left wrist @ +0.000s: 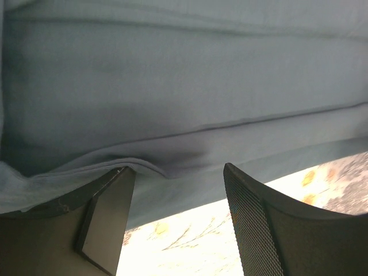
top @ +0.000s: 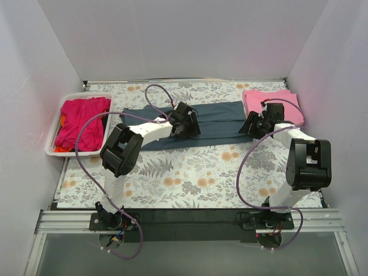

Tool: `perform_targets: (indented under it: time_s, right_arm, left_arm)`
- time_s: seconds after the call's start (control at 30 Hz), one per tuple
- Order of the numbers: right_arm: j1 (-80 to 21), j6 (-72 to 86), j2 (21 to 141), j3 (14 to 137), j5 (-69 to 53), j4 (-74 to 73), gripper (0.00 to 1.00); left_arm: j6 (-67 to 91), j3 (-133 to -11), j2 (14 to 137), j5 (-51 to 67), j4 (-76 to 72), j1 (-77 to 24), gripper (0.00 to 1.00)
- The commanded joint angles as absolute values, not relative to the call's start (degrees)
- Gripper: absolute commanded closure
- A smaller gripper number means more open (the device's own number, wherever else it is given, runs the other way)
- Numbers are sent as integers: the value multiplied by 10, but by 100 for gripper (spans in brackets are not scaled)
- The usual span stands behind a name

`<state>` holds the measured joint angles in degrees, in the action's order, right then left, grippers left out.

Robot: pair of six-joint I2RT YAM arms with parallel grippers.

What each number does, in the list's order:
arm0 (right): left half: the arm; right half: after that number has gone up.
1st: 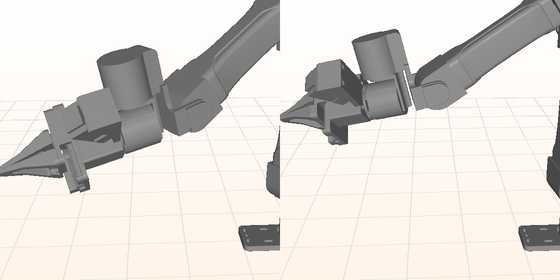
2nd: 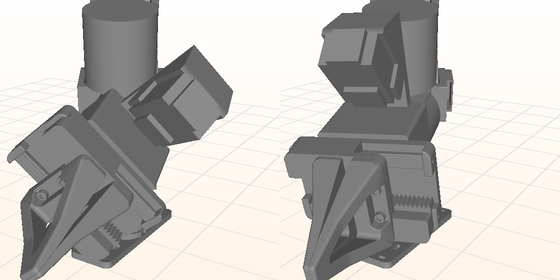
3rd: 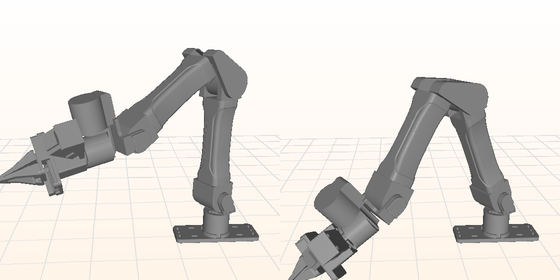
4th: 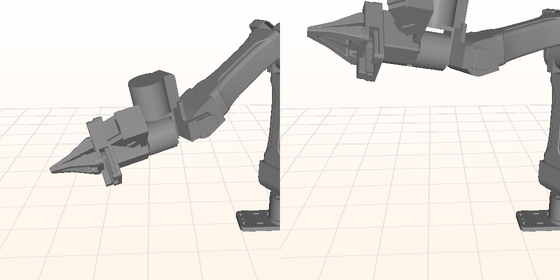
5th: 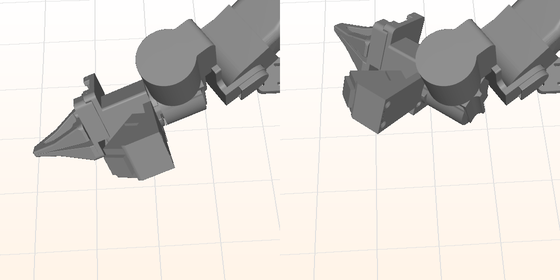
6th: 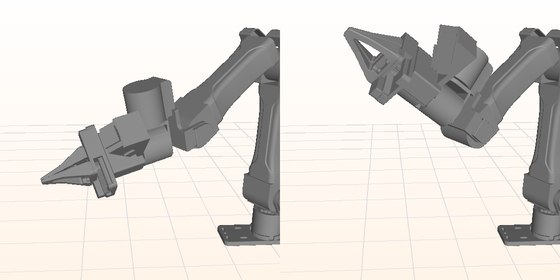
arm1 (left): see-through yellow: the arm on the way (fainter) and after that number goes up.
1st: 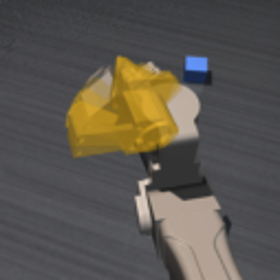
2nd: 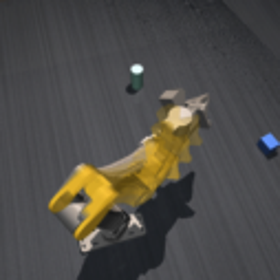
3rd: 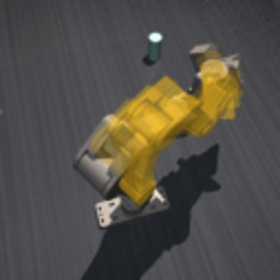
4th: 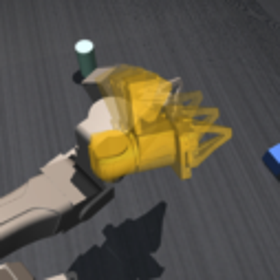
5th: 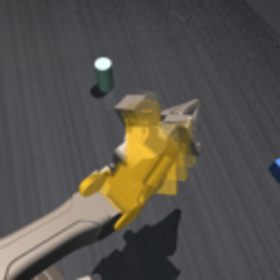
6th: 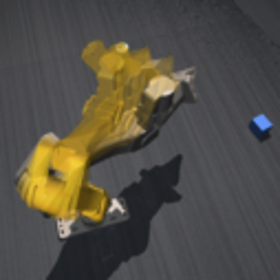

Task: Fold and stack the t-shirts
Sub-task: Fold the tshirt

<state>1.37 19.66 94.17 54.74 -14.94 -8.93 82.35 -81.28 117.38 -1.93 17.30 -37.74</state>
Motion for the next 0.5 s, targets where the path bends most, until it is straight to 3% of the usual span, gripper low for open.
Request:
perform_targets:
  time_s: [0.0,0.47]
  right_arm:
    - [14,186,948,576,-184,-63,45]
    - [10,184,961,575,-235,-46,47]
  left_arm:
    - [851,-850,1172,-39,149,-377,42]
    - [886,-897,1223,-33,127,-348,43]
